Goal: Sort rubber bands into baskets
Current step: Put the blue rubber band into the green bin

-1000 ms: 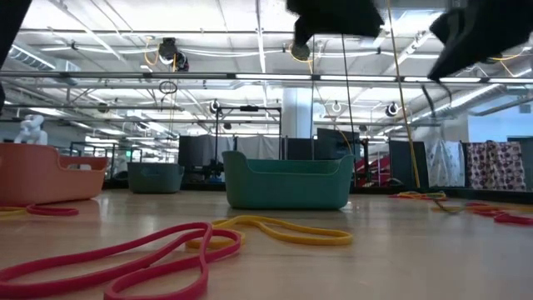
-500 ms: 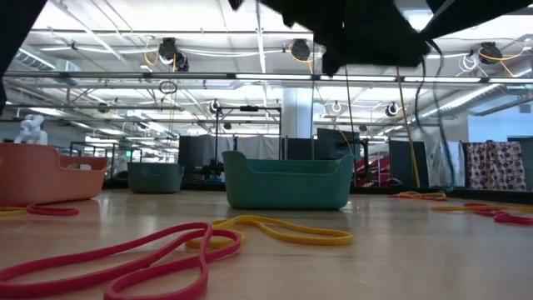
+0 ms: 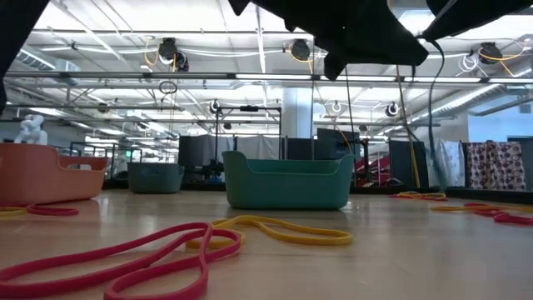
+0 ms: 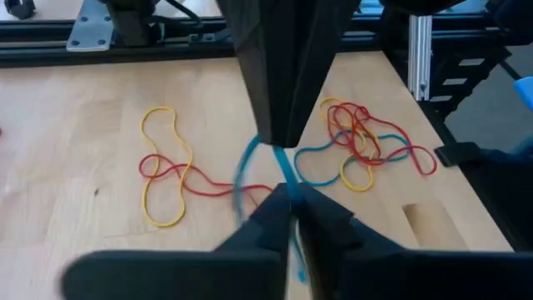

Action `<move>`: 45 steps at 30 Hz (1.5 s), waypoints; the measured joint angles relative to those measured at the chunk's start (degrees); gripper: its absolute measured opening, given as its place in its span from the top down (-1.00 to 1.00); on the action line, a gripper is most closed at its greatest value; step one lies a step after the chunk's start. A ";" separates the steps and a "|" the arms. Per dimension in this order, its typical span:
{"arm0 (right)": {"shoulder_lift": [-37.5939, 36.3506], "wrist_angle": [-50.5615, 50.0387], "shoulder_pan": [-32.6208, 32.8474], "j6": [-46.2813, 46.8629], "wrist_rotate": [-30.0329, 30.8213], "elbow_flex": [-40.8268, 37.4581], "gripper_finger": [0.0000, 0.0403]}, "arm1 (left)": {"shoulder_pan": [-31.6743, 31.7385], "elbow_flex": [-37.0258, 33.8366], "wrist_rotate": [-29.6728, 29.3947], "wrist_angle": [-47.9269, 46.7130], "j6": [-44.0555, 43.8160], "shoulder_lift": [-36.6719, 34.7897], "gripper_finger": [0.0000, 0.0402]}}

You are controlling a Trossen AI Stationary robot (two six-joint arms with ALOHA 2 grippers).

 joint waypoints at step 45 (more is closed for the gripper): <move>0.00 4.90 5.42 10.33 -9.65 -11.63 0.21 | 3.07 0.04 -14.68 -30.37 -7.69 -5.33 0.99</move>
